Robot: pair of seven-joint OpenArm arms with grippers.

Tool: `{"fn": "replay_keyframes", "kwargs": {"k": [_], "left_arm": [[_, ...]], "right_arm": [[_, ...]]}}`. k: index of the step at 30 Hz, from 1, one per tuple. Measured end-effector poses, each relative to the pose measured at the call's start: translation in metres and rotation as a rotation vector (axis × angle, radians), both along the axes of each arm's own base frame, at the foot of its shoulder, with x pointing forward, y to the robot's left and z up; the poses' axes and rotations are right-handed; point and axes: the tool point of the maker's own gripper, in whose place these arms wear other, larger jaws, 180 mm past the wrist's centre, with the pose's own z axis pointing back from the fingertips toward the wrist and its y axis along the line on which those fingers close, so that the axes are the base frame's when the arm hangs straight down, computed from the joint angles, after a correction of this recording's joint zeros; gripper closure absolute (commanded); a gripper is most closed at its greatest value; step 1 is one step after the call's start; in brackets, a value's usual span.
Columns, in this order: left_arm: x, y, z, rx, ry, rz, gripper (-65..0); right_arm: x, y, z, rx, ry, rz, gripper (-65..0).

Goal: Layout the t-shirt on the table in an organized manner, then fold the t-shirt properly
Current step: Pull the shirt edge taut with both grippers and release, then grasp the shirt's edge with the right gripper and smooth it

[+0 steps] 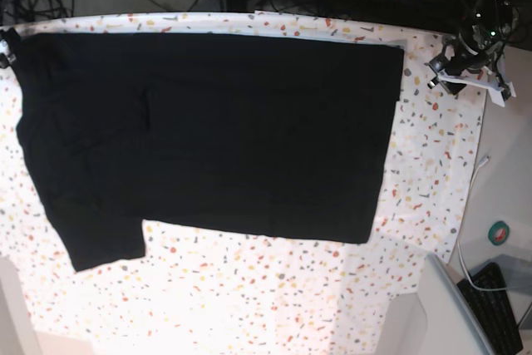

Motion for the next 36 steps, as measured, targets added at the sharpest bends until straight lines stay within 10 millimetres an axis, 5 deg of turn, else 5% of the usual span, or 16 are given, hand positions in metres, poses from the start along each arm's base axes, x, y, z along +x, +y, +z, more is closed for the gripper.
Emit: {"fn": "replay_keyframes", "kwargs": {"k": [2,5,10,14,17,20,31,33,35,36], "left_arm": [[0.003,0.005,0.004,0.01,-0.013,0.018,-35.7],[0.023,-0.002,0.009,-0.004,-0.052,-0.018,-35.7],[0.046,-0.026,0.023,-0.023,-0.122,-0.194,-35.7],[0.053,-0.031,0.034,-0.01,-0.157,-0.251,-35.7],[0.053,-0.028,0.034,-0.005,-0.151,-0.254,-35.7],[0.05,-0.025,0.033,0.006,-0.139,-0.253,-35.7],[0.052,-0.025,0.034,0.004,-0.144,-0.251,-35.7],[0.052,-0.025,0.034,0.002,-0.144,-0.251,-35.7],[0.052,-0.025,0.034,0.004,-0.143,-0.251,-35.7],[0.052,-0.026,0.033,0.004,-0.144,-0.252,-35.7]], "right_arm": [[0.022,-0.012,0.005,-0.005,-0.011,0.022,-29.0],[0.096,-0.042,0.022,-0.023,-0.108,0.067,-29.1],[0.192,-0.035,0.003,0.05,-0.132,0.172,-29.3],[0.22,-0.013,-0.032,0.022,-0.041,0.264,-29.4],[0.239,-0.007,-0.039,-0.034,-0.009,0.324,-29.4],[0.251,-0.005,-0.041,-0.072,-0.022,0.326,-29.4],[0.219,-0.019,-0.065,-0.168,0.031,0.313,-27.8],[0.218,-0.018,-0.066,-0.167,0.031,0.312,-19.2],[0.215,-0.021,-0.068,-0.176,0.036,0.293,-2.3],[0.214,-0.02,-0.068,-0.173,0.031,0.29,0.0]]}}
